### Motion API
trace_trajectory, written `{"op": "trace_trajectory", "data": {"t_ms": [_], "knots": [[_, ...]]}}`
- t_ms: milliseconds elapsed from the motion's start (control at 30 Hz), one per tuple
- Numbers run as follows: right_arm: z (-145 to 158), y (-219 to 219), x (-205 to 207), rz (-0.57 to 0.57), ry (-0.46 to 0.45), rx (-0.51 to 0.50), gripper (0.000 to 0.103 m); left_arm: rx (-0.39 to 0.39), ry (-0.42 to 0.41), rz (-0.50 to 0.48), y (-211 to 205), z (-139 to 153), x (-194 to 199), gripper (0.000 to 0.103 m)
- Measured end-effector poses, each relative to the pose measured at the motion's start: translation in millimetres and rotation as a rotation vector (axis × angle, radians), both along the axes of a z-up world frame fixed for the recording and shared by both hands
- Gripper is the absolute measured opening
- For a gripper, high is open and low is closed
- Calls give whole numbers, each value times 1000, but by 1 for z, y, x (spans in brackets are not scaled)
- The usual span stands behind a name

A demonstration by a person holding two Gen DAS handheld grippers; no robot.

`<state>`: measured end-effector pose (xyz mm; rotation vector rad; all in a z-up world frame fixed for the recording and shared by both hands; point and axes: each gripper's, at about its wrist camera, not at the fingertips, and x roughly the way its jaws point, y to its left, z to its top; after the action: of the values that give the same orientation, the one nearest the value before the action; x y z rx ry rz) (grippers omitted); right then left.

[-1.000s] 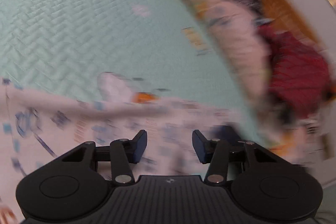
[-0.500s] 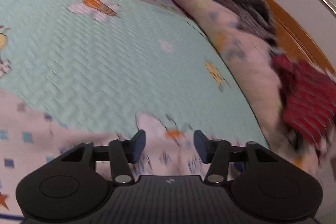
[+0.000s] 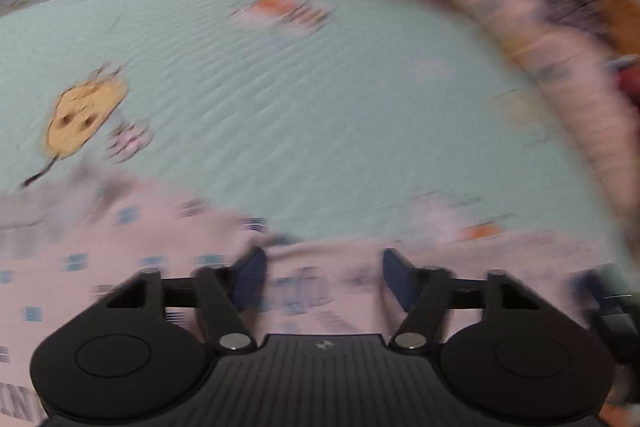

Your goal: Fold clothes

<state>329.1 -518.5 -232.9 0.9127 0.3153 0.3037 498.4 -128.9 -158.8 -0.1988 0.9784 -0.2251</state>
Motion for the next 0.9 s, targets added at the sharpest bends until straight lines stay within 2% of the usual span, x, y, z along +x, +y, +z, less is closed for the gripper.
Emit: {"op": "trace_trajectory", "data": {"t_ms": [33,100,167,233,333,400,467,567,667,733,767,867,900], "knots": [[0,0,0,0,0,2,30,-29,-8,29,10,-1,1,31],[-1,-1,0,0,1,4,30,-97,-20,70,25,9,1,31],[0,0,1,1,3,2,30,-134,-64,53,28,24,-9,51],[0,0,1,1,3,0,30,-165,-96,15,27,38,-20,64],[0,-1,1,1,2,2,30,-35,-88,-20,22,26,-29,71],[-1,-2,1,2,0,8,30,143,-18,72,24,2,-17,64],[-1,-2,1,-2,-1,10,30,125,-49,100,31,8,-23,62],[-1,-1,2,-3,3,2,30,49,-76,-14,13,26,-45,66],[2,1,2,1,8,-15,30,-24,-42,-145,-11,28,-68,72],[10,7,3,11,23,-58,31,-46,9,-198,-22,17,-85,72],[18,13,3,32,25,-102,31,-33,17,-196,-24,9,-90,72],[43,36,-12,118,3,-253,30,-19,-4,-191,-22,-2,-100,72],[43,40,-13,127,58,-304,30,-12,-7,-194,-22,0,-103,72]]}}
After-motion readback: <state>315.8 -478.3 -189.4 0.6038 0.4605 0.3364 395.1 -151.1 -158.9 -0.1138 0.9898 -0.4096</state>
